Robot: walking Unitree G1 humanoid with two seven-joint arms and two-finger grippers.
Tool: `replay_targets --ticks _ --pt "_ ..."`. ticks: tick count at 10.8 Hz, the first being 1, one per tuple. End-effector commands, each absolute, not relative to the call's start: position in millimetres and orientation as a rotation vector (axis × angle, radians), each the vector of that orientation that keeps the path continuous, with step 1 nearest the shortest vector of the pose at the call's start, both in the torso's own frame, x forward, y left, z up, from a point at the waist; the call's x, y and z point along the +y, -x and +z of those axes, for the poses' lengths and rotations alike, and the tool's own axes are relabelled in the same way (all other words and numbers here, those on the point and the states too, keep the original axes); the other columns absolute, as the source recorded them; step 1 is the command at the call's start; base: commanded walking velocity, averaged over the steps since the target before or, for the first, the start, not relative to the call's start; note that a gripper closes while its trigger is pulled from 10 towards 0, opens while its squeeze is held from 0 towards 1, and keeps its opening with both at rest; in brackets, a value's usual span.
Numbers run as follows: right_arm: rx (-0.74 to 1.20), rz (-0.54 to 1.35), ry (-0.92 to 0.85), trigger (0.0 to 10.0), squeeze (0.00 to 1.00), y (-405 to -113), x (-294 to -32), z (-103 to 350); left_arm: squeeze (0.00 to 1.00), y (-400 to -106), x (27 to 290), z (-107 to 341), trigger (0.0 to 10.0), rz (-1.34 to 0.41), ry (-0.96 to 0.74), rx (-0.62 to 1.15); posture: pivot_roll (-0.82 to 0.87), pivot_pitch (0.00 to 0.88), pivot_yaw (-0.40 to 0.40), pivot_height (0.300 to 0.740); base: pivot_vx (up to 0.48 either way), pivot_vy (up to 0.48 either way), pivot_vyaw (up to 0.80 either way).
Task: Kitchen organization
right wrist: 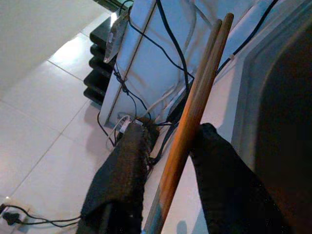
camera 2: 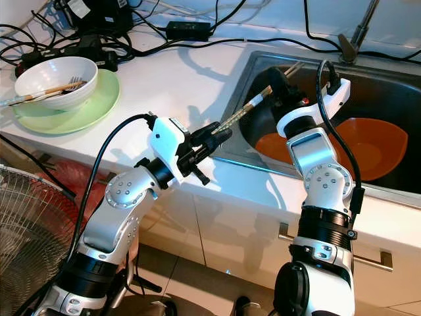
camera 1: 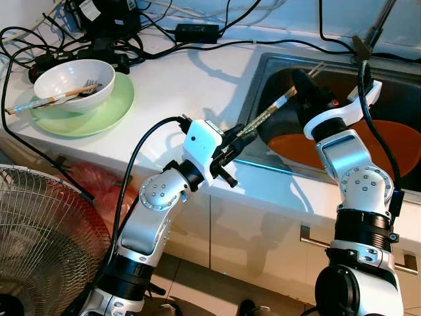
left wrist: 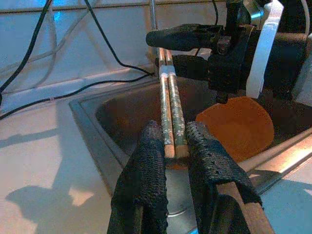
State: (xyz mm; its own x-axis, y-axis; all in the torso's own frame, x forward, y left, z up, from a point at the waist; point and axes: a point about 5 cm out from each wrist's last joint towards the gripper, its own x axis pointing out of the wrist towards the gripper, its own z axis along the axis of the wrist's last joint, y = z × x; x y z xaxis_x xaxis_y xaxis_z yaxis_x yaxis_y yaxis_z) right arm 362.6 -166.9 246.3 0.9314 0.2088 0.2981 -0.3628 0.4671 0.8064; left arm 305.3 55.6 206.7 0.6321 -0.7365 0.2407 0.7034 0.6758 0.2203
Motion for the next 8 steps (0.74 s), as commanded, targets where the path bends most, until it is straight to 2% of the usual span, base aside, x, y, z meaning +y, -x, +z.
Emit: replay_targets --ticks 1,8 --pt "-0.179 0.349 -1.042 0.0 0.0 -361.5 -168.0 246.5 0.0 -302.1 53.3 207.9 10.0 -0.851 -0.114 -0.327 0.08 0.175 0.031 0.74 0.0 0.0 0.0" --pt "-0.181 0.354 -1.071 0.0 0.0 -361.4 -167.5 245.2 0.0 -302.6 54.4 206.6 10.0 -0.843 -0.125 -0.325 0.08 0.17 0.034 0.74 0.0 0.0 0.0"
